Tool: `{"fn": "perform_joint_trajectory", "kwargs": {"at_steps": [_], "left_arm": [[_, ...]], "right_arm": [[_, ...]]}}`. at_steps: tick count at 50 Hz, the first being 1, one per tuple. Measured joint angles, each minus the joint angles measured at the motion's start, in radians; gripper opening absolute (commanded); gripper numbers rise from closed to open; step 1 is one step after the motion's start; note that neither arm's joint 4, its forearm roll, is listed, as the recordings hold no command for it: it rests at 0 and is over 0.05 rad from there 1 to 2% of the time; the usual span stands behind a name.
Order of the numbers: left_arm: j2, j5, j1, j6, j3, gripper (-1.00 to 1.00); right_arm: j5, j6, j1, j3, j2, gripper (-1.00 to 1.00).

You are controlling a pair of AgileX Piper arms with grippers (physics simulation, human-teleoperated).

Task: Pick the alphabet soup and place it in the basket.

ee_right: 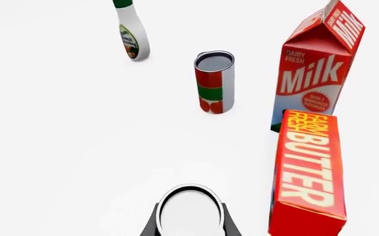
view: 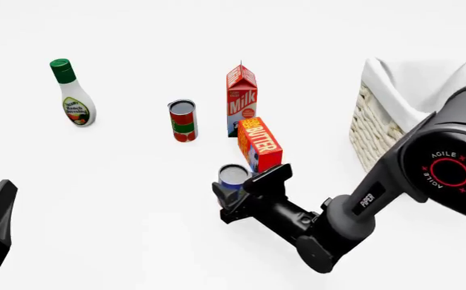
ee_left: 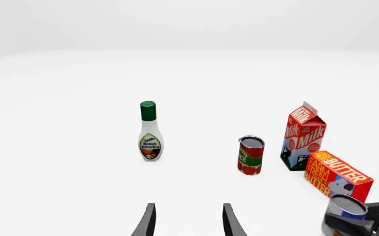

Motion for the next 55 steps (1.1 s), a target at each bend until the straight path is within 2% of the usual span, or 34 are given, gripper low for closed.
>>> {"fn": "perform_joint_trajectory", "kwargs": {"at_steps": [14, 30, 39, 55], "left_arm": [[0.000, 0.000, 0.000, 0.000, 0.000, 1.00], [0.000, 0.000, 0.000, 0.000, 0.000, 1.00], [0.000, 0.000, 0.000, 0.000, 0.000, 1.00], [0.000, 0.000, 0.000, 0.000, 0.000, 1.00]], "right_arm": [[-0.008, -0.008, 0.012, 0.078, -0.129, -1.00], [0.026, -0.049, 0.008, 0.204, -0.420, -1.00], [0.084, -0.083, -0.011, 0.256, -0.617, -1.00], [0.255, -0.158, -0.080, 0.280, -0.972, -1.00]]}}
